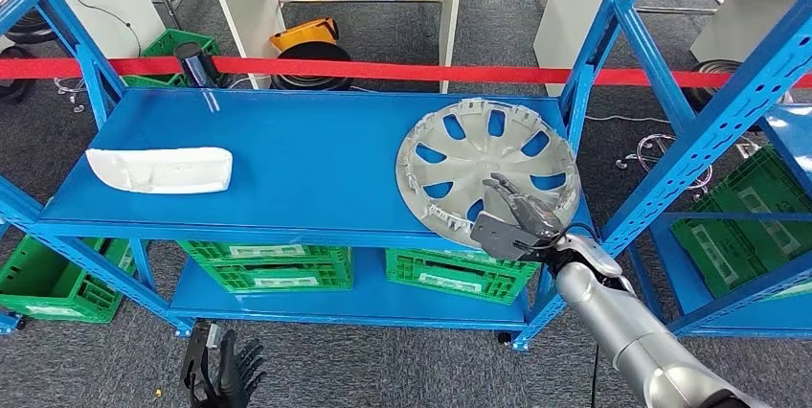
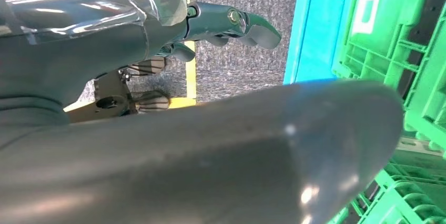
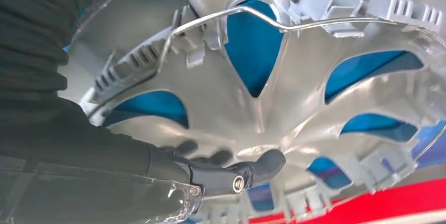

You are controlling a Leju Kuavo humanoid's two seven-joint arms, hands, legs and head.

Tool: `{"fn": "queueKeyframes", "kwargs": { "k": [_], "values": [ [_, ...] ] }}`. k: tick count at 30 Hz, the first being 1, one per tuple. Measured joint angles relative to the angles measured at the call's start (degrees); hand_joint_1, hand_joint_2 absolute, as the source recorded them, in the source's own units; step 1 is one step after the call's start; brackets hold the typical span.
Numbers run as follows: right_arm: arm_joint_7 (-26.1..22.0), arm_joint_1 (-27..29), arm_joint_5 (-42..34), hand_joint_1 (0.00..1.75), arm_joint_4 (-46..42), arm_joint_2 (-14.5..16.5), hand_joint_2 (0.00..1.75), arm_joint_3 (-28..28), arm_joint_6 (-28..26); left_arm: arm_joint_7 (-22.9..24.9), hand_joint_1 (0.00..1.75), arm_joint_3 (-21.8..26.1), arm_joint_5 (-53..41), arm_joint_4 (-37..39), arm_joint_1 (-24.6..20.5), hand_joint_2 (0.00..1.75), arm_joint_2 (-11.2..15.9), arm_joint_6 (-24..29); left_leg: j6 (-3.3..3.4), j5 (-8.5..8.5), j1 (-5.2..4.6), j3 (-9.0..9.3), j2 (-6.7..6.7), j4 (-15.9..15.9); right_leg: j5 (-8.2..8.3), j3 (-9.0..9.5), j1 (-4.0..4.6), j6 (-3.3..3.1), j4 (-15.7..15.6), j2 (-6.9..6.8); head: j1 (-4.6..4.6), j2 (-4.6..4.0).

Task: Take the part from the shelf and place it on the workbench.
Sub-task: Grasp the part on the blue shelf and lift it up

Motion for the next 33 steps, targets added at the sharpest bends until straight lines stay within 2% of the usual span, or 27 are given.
{"fn": "queueKeyframes", "kwargs": {
  "k": [2,3,4,5,7,8,9,12,14,15,17,18,19,20,22,24,25,27,29,30,33],
  "values": [
    [-0.07,0.03,0.0,0.0,0.61,0.03,1.75,-0.01,-0.04,0.05,0.0,0.01,-0.09,-0.01,-0.01,0.0,-0.09,-0.01,0.17,0.12,-0.01,-0.15,0.03,-0.04,-3.11,-3.6,-0.17,-0.18,7.76,-0.01,-0.01,0.0],
    [-0.15,0.04,0.02,0.0,0.82,0.04,1.75,-0.01,-0.05,0.08,0.0,0.01,-0.13,-0.01,0.01,0.0,-0.13,-0.01,0.17,0.12,-0.01,-0.18,0.03,-0.03,-3.94,-4.92,-0.29,0.02,10.61,-0.02,-0.02,0.0],
    [-0.25,0.03,0.06,0.0,0.98,0.05,1.75,-0.02,-0.03,0.1,0.0,0.01,-0.2,-0.01,0.01,0.0,-0.19,-0.02,0.14,0.11,0.0,-0.16,0.02,-0.01,-3.93,-5.27,-0.45,0.44,11.49,-0.03,-0.01,0.0],
    [-0.37,0.02,0.12,0.0,1.08,0.06,1.75,-0.02,0.0,0.12,0.0,0.01,-0.3,-0.01,0.0,0.0,-0.28,-0.04,0.08,0.08,0.03,-0.1,-0.01,0.04,-3.05,-4.43,-0.64,1.03,9.89,-0.07,-0.01,0.0],
    [-0.67,-0.07,0.31,0.0,1.14,0.13,1.75,-0.01,0.13,0.2,0.0,0.01,-0.55,-0.01,-0.05,0.0,-0.5,-0.07,-0.27,-0.12,0.06,-0.05,-0.1,0.36,-0.2,-0.42,-0.97,1.98,1.86,-0.31,0.0,0.0],
    [-0.84,-0.12,0.42,0.0,1.14,0.21,1.75,0.04,0.24,0.25,0.0,0.01,-0.67,-0.01,-0.1,0.0,-0.58,-0.08,-0.59,-0.31,-0.04,-0.08,-0.16,0.62,0.89,1.35,-0.99,2.01,-1.74,-0.39,-0.03,0.0],
    [-1.03,-0.17,0.54,0.0,1.13,0.33,1.75,0.12,0.38,0.31,0.0,0.01,-0.77,-0.01,-0.18,0.0,-0.64,-0.1,-0.96,-0.46,-0.12,-0.12,-0.2,0.82,1.46,2.44,-0.91,1.77,-3.93,-0.45,-0.04,0.0],
    [-1.4,-0.24,0.8,0.0,1.12,0.73,1.75,0.56,0.7,0.47,0.0,-0.01,-0.96,-0.01,-0.47,0.0,-0.75,-0.25,-1.98,-0.62,0.09,-0.16,-0.34,1.01,1.76,3.06,-0.59,0.47,-4.84,-0.44,-0.08,0.0],
    [-1.55,-0.3,0.9,0.0,1.09,1.03,1.75,0.99,0.78,0.52,0.0,-0.07,-1.08,-0.01,-0.6,0.0,-0.87,-0.37,-2.56,-1.91,0.37,-0.96,-0.39,2.63,2.01,3.38,-0.83,-0.17,-5.08,-0.48,-0.14,0.0],
    [-1.63,-0.31,0.95,0.0,1.06,1.18,1.75,1.18,0.79,0.53,0.0,-0.1,-1.16,0.0,-0.66,0.0,-0.9,-0.42,-2.83,-3.46,0.47,-2.1,-0.39,5.12,2.11,3.51,-1.0,-0.4,-5.18,-0.5,-0.18,0.0],
    [-1.73,-0.25,1.09,0.0,0.84,1.38,1.75,1.46,0.72,0.57,0.0,-0.16,-1.35,0.01,-0.71,0.0,-0.91,-0.5,-3.31,-7.22,0.59,-5.48,-0.37,12.61,2.13,3.44,-0.94,-0.57,-5.17,-0.54,-0.23,0.0],
    [-1.74,-0.16,1.09,0.0,0.56,1.43,1.75,1.54,0.64,0.61,0.0,-0.19,-1.44,0.02,-0.68,0.0,-0.93,-0.54,-3.47,-8.35,0.62,-7.02,-0.37,15.91,2.12,3.41,-0.92,-0.58,-5.15,-0.54,-0.22,0.0],
    [-1.71,-0.04,0.99,0.0,0.1,1.45,1.75,1.58,0.5,0.65,0.0,-0.21,-1.55,0.03,-0.63,0.0,-0.98,-0.57,-3.55,-8.43,0.65,-7.75,-0.37,17.42,2.12,3.4,-0.92,-0.58,-5.13,-0.53,-0.22,0.0],
    [-1.55,0.1,0.85,0.0,-0.54,1.43,1.75,1.59,0.33,0.68,0.0,-0.24,-1.65,0.03,-0.6,0.0,-1.03,-0.58,-3.57,-7.49,0.7,-7.5,-0.36,16.82,2.11,3.42,-0.94,-0.56,-5.12,-0.51,-0.22,0.0],
    [-0.93,0.35,0.58,0.0,-2.32,1.35,1.75,1.56,0.08,0.71,0.0,-0.27,-1.8,0.03,-0.62,0.0,-1.07,-0.58,-3.39,-3.6,0.81,-4.21,-0.35,9.84,2.11,3.44,-0.98,-0.51,-5.09,-0.39,-0.22,0.0],
    [-0.31,0.48,0.52,0.0,-4.72,1.17,1.75,1.5,0.0,0.79,0.0,-0.28,-1.82,0.03,-0.68,0.0,-1.09,-0.57,-3.02,-1.34,0.67,-1.07,-0.35,3.21,2.22,3.1,-0.7,-0.18,-5.0,-0.2,-0.21,0.0],
    [-0.1,0.54,0.52,0.0,-6.1,1.01,1.75,1.47,-0.01,0.91,0.0,-0.28,-1.83,0.03,-0.68,0.0,-1.13,-0.56,-2.76,-1.16,0.51,-0.53,-0.35,1.84,2.34,2.81,-0.59,0.12,-4.98,-0.12,-0.19,0.0],
    [0.19,0.68,0.61,0.0,-9.0,0.52,1.75,1.36,-0.03,1.25,0.0,-0.28,-1.86,0.04,-0.58,0.0,-1.18,-0.6,-2.09,-1.15,0.25,-0.65,-0.35,1.48,2.62,2.32,-0.59,0.85,-5.13,-0.08,-0.18,0.0],
    [0.41,0.8,1.1,0.0,-11.95,-0.15,1.75,1.28,-0.11,1.57,0.0,-0.28,-1.9,0.05,-0.52,0.0,-1.27,-0.83,-1.17,-0.65,0.32,-0.68,-0.35,0.98,1.98,1.48,-0.72,1.16,-4.07,-0.17,-0.14,0.0],
    [0.52,0.84,1.48,0.0,-13.44,-0.54,1.75,1.28,-0.21,1.74,0.0,-0.28,-1.92,0.06,-0.54,0.0,-1.32,-0.96,-0.74,-0.44,0.39,-0.65,-0.34,0.71,0.91,0.37,-0.76,1.06,-1.92,-0.21,-0.12,0.0],
    [0.96,1.46,2.79,0.0,-17.5,-1.69,1.75,1.48,-0.57,2.59,0.0,-0.28,-1.95,0.25,-0.4,0.0,-1.41,-1.2,-0.23,-0.31,0.18,-0.76,-0.41,0.6,-3.42,-5.32,-0.8,0.54,9.73,-0.25,-0.08,0.0]
  ]
}}
